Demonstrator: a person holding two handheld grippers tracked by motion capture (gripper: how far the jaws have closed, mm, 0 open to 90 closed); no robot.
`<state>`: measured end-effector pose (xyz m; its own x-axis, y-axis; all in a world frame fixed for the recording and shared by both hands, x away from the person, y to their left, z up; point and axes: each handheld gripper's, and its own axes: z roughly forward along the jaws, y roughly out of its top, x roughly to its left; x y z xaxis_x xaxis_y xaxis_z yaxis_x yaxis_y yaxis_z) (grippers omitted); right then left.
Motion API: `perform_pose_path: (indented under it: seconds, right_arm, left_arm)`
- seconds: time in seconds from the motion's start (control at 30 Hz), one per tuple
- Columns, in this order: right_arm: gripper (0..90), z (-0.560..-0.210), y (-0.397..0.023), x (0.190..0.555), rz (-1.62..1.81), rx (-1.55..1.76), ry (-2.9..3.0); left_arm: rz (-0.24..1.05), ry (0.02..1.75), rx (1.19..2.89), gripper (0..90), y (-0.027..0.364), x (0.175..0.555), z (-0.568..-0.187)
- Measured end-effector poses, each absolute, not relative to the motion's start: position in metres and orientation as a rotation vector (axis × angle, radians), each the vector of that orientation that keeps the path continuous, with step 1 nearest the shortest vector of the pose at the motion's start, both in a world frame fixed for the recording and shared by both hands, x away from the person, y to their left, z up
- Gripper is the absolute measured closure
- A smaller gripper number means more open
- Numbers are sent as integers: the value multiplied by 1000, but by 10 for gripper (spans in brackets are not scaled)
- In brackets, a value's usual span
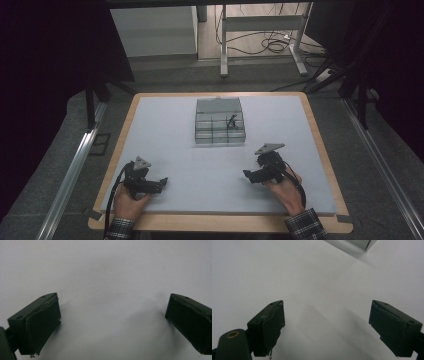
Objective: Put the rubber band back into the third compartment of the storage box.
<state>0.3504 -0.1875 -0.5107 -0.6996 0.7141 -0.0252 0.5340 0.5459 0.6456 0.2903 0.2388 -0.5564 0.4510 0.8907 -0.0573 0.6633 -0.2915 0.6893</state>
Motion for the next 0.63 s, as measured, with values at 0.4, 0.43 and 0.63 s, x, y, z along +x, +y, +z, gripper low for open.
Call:
perform_pose_path:
  seconds: [0.4, 0.43, 0.63]
  right_arm:
    - [120, -531, -201, 336, 957, 1015, 2444]
    - [117, -534, -203, 334, 994, 1008, 2418]
    - [110, -535, -202, 333, 986, 1009, 2414]
  left_arm:
    - [450, 1294, 2052, 0, 239, 290, -556]
    - [450, 1295, 2051, 0, 239, 290, -556]
    - [449, 1296, 2050, 0, 239, 290, -556]
